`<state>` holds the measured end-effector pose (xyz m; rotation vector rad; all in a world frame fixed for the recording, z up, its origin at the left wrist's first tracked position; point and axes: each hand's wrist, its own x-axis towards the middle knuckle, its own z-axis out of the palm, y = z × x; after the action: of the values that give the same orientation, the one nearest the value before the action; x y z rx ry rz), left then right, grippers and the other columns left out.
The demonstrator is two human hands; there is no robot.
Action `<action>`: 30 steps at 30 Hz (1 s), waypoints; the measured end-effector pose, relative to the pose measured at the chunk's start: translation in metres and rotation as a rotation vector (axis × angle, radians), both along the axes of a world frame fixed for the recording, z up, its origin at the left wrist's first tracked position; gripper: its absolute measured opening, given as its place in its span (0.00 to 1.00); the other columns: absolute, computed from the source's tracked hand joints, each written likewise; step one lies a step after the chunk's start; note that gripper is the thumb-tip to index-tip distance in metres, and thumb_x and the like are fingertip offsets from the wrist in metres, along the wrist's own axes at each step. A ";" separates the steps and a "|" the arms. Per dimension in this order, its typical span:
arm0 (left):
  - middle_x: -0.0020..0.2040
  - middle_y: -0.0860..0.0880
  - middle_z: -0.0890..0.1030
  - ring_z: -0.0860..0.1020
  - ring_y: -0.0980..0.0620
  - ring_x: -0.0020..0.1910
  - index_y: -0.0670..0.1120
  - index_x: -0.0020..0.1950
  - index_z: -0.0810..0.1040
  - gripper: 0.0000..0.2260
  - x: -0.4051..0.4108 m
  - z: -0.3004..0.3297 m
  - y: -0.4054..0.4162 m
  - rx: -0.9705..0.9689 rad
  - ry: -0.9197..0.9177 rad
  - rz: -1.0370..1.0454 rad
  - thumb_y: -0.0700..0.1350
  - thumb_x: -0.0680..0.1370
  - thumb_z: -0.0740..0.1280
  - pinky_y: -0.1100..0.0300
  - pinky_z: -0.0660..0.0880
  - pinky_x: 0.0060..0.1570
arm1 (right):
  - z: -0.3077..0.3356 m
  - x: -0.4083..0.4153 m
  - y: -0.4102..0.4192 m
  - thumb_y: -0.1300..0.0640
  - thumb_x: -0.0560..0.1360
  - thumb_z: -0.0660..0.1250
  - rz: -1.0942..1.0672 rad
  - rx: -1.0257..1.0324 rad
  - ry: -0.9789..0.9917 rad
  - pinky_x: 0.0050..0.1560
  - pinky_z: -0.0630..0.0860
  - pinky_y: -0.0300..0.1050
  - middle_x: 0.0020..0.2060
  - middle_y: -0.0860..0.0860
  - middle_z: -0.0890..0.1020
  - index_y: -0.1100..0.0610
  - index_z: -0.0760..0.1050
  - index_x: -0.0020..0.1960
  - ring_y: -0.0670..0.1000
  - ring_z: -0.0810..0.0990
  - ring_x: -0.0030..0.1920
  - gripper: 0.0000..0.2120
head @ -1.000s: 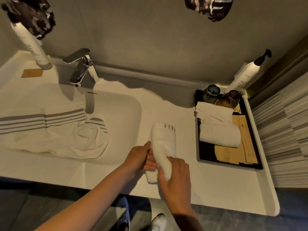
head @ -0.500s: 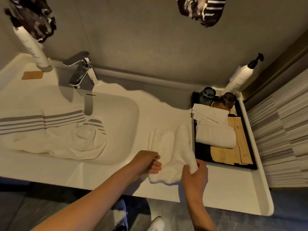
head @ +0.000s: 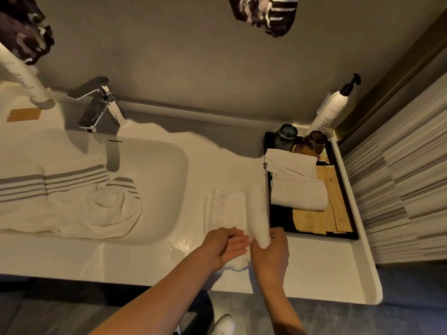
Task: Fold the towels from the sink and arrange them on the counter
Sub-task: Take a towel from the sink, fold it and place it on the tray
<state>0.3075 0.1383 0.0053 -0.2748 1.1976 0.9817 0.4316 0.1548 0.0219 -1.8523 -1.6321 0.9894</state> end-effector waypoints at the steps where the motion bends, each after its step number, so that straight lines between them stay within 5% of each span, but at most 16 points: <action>1: 0.44 0.41 0.84 0.82 0.47 0.43 0.36 0.52 0.80 0.11 0.000 0.003 0.001 -0.001 0.014 -0.002 0.43 0.83 0.61 0.57 0.81 0.40 | -0.001 -0.010 -0.006 0.59 0.74 0.70 0.041 0.045 -0.085 0.41 0.73 0.43 0.49 0.50 0.75 0.53 0.69 0.54 0.52 0.77 0.50 0.12; 4: 0.30 0.44 0.81 0.79 0.50 0.29 0.38 0.43 0.79 0.17 -0.009 0.017 -0.001 -0.003 0.006 0.003 0.49 0.83 0.60 0.60 0.76 0.31 | -0.001 -0.033 -0.024 0.57 0.74 0.68 0.180 0.167 -0.339 0.46 0.78 0.51 0.54 0.50 0.72 0.52 0.68 0.61 0.52 0.72 0.53 0.17; 6: 0.33 0.42 0.84 0.82 0.47 0.31 0.39 0.43 0.80 0.19 -0.021 0.033 -0.003 0.047 0.027 -0.059 0.53 0.82 0.60 0.57 0.79 0.35 | -0.005 -0.033 -0.032 0.58 0.73 0.68 0.282 0.218 -0.397 0.45 0.79 0.52 0.55 0.51 0.71 0.54 0.68 0.64 0.53 0.71 0.53 0.20; 10: 0.38 0.44 0.85 0.84 0.45 0.36 0.43 0.46 0.82 0.11 -0.042 0.036 -0.024 0.140 0.884 -0.238 0.50 0.79 0.66 0.48 0.83 0.44 | -0.008 -0.018 -0.032 0.61 0.72 0.68 0.354 0.232 -0.429 0.37 0.79 0.50 0.54 0.52 0.71 0.54 0.68 0.63 0.54 0.73 0.52 0.21; 11: 0.39 0.43 0.85 0.84 0.44 0.35 0.44 0.47 0.82 0.08 -0.045 0.033 -0.031 0.177 0.919 -0.242 0.46 0.79 0.67 0.48 0.83 0.42 | -0.006 -0.016 -0.030 0.60 0.73 0.68 0.340 0.228 -0.426 0.37 0.79 0.49 0.54 0.51 0.71 0.54 0.68 0.63 0.54 0.73 0.53 0.20; 15: 0.49 0.47 0.85 0.86 0.47 0.42 0.45 0.59 0.82 0.10 -0.043 0.005 -0.048 0.240 0.680 -0.400 0.43 0.81 0.64 0.54 0.83 0.48 | 0.002 -0.020 -0.029 0.60 0.69 0.72 0.336 0.300 -0.452 0.39 0.77 0.47 0.51 0.52 0.74 0.54 0.71 0.61 0.54 0.75 0.49 0.21; 18: 0.50 0.41 0.85 0.84 0.44 0.43 0.42 0.49 0.83 0.14 -0.041 -0.005 -0.032 0.096 0.506 -0.236 0.48 0.83 0.61 0.49 0.80 0.55 | -0.001 -0.032 -0.041 0.56 0.65 0.75 0.493 0.381 -0.560 0.42 0.74 0.50 0.48 0.52 0.76 0.53 0.74 0.59 0.55 0.75 0.44 0.24; 20: 0.49 0.37 0.85 0.83 0.46 0.40 0.42 0.45 0.80 0.18 -0.045 -0.008 -0.029 0.066 0.363 -0.105 0.54 0.82 0.60 0.53 0.78 0.50 | -0.007 -0.039 -0.052 0.53 0.64 0.75 0.602 0.397 -0.588 0.44 0.72 0.51 0.48 0.51 0.77 0.52 0.75 0.60 0.55 0.75 0.45 0.25; 22: 0.51 0.40 0.85 0.84 0.47 0.48 0.42 0.54 0.79 0.21 -0.046 -0.002 -0.033 0.188 0.176 -0.060 0.61 0.79 0.64 0.53 0.77 0.55 | -0.015 -0.046 -0.061 0.53 0.64 0.75 0.661 0.413 -0.605 0.46 0.73 0.51 0.48 0.51 0.78 0.53 0.76 0.61 0.55 0.76 0.45 0.26; 24: 0.57 0.43 0.84 0.83 0.46 0.56 0.43 0.64 0.76 0.26 -0.046 0.000 -0.039 0.272 0.175 -0.144 0.61 0.75 0.69 0.50 0.75 0.62 | -0.023 -0.049 -0.068 0.52 0.67 0.73 0.676 0.441 -0.606 0.46 0.74 0.50 0.47 0.51 0.79 0.54 0.78 0.58 0.54 0.77 0.44 0.20; 26: 0.53 0.47 0.84 0.83 0.50 0.51 0.44 0.64 0.75 0.26 -0.050 0.005 -0.037 0.246 0.578 -0.302 0.61 0.74 0.69 0.56 0.79 0.52 | -0.026 -0.046 -0.072 0.49 0.71 0.67 0.665 0.459 -0.595 0.47 0.73 0.50 0.47 0.51 0.80 0.54 0.80 0.55 0.54 0.77 0.45 0.16; 28: 0.49 0.52 0.79 0.79 0.53 0.45 0.47 0.58 0.73 0.21 -0.054 0.004 -0.035 0.227 1.368 -0.560 0.62 0.75 0.66 0.59 0.75 0.40 | -0.024 -0.040 -0.071 0.48 0.73 0.63 0.683 0.478 -0.545 0.48 0.71 0.50 0.47 0.50 0.81 0.53 0.80 0.54 0.53 0.77 0.46 0.14; 30: 0.51 0.49 0.75 0.76 0.50 0.46 0.48 0.58 0.73 0.15 -0.052 0.012 -0.031 0.485 1.916 -0.652 0.54 0.76 0.68 0.59 0.71 0.40 | -0.017 -0.037 -0.065 0.51 0.74 0.62 0.725 0.505 -0.479 0.47 0.68 0.48 0.44 0.47 0.79 0.51 0.80 0.46 0.52 0.76 0.44 0.09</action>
<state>0.2554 0.1072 0.0174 1.7302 2.3366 0.7177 0.3950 0.0901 0.0050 -1.2070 -2.6424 0.2939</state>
